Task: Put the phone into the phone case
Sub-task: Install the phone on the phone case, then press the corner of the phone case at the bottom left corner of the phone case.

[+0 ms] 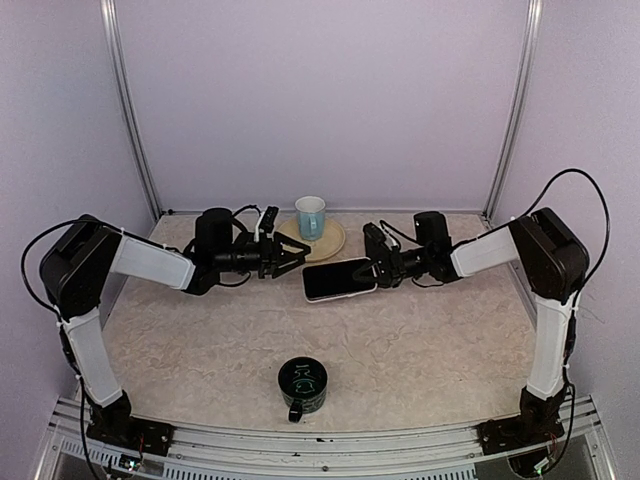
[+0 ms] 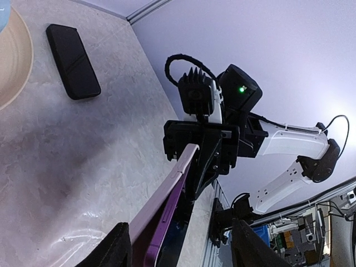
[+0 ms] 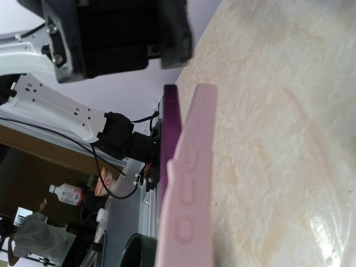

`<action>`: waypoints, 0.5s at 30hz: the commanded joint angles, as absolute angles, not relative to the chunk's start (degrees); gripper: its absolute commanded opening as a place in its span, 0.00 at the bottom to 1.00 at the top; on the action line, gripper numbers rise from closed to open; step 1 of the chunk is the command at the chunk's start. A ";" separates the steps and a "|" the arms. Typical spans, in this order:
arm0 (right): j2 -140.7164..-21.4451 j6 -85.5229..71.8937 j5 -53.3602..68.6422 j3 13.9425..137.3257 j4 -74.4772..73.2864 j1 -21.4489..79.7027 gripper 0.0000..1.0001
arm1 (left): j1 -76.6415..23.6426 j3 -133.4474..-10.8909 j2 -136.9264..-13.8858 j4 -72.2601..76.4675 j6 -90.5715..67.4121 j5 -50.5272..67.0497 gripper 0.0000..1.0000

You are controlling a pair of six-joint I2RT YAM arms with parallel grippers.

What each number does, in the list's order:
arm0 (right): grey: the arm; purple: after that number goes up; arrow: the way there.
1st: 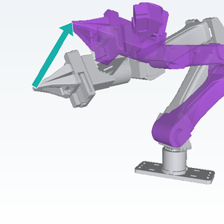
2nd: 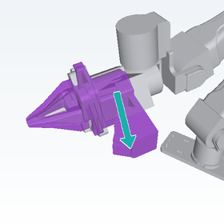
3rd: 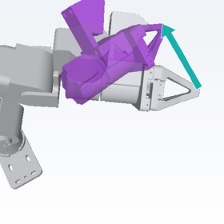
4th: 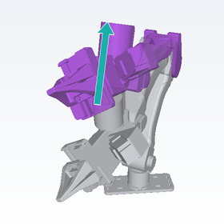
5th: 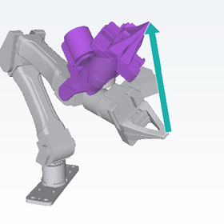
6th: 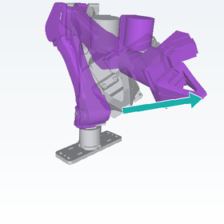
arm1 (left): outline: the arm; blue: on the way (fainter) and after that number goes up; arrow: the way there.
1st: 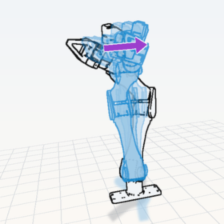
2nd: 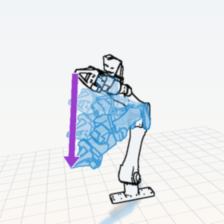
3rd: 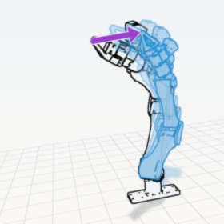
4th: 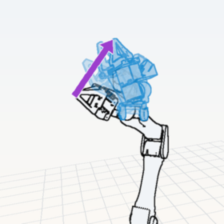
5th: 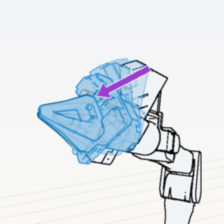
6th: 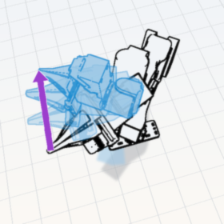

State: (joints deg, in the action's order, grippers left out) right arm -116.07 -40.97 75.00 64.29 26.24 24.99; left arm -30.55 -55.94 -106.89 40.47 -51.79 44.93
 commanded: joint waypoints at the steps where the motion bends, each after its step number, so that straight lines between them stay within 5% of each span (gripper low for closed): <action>1: -111.22 -33.32 77.78 64.73 23.77 24.87 0.00 | -30.23 -54.69 -104.99 39.29 -49.03 45.46 0.62; 15: -108.16 -21.64 79.30 65.25 17.04 25.58 0.00 | -32.57 -55.03 -106.67 41.63 -49.65 50.52 0.71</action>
State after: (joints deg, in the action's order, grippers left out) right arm -111.46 -24.75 76.38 64.20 17.30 25.08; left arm -31.59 -55.27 -106.56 39.27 -49.60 47.66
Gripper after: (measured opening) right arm 0.097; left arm 0.714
